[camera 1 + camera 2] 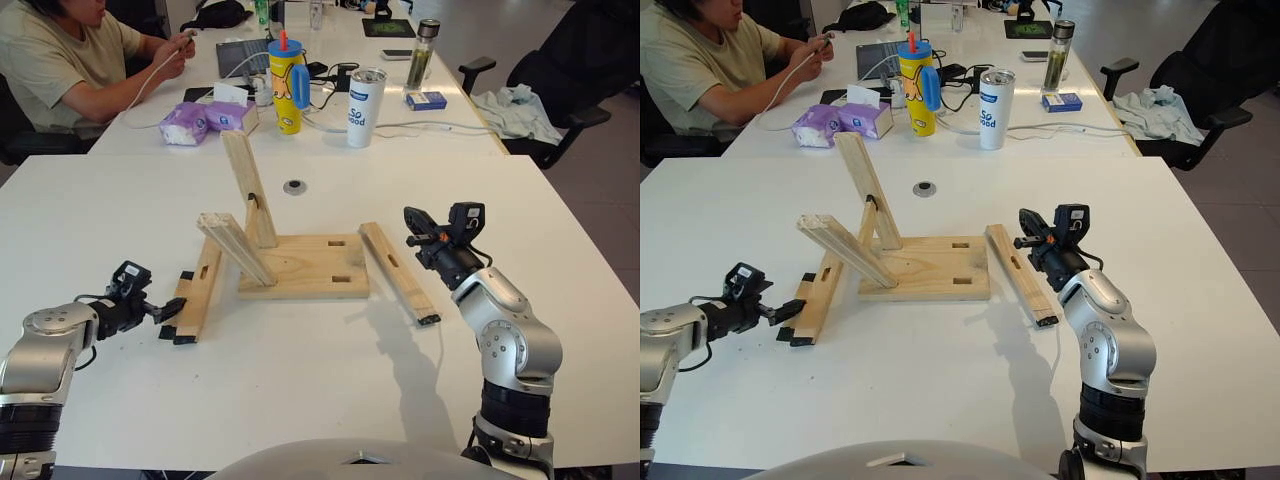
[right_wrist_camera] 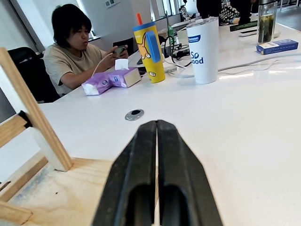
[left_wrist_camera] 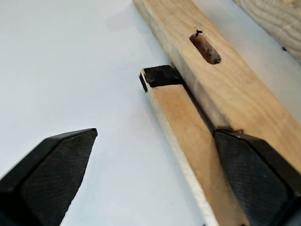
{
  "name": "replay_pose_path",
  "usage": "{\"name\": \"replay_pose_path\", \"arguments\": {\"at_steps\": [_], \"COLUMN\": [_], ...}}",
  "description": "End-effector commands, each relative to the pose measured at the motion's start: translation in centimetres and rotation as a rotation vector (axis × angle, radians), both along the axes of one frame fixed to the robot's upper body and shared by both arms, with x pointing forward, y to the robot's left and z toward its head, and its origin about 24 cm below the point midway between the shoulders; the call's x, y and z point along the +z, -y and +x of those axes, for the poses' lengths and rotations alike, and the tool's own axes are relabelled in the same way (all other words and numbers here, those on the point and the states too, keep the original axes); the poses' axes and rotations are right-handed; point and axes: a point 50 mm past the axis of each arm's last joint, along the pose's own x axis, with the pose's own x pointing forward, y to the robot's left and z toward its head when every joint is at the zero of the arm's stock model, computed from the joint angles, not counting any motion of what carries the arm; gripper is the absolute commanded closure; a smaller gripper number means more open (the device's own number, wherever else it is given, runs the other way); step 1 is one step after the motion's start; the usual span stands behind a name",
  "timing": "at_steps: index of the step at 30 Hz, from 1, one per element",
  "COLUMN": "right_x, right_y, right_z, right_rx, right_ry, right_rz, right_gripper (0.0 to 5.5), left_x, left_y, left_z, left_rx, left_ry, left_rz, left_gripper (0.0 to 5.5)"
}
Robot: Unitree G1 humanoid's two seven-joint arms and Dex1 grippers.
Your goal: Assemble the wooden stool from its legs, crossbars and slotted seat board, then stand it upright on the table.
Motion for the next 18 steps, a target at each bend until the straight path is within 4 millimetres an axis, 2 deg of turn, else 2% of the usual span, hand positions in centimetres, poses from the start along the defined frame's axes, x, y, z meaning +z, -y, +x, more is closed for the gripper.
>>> {"name": "replay_pose_path", "arguments": {"at_steps": [1, 3, 7, 12, 15, 18], "right_x": [-0.6, -0.8, -0.9, -0.5, -0.4, -0.1], "right_y": [0.0, 0.0, -0.1, 0.5, 1.5, 1.9], "right_z": [-0.2, -0.3, -0.5, -0.3, 0.2, 0.5], "right_rx": [-0.004, -0.004, -0.015, -0.093, -0.204, -0.228], "right_ry": [-0.030, -0.037, -0.034, -0.016, -0.030, -0.029], "right_rz": [-0.038, -0.045, -0.057, -0.044, -0.067, -0.063], "right_gripper": [5.50, 5.50, 5.50, 5.50, 5.50, 5.50], "left_x": [0.0, 0.3, 0.2, -2.3, -3.8, -4.5], "left_y": [0.0, 0.1, 0.5, 1.5, 0.9, 0.1], "left_z": [-0.5, -0.5, -0.9, -2.8, -3.8, -3.9], "left_rx": [0.017, 0.028, 0.053, 0.114, 0.180, 0.221], "left_ry": [-0.032, -0.030, -0.076, -0.222, -0.280, -0.283], "left_rz": [0.000, -0.005, 0.005, -0.055, -0.055, -0.029], "left_gripper": [0.91, 0.91, 1.43, 2.28, 2.76, 3.14]}}
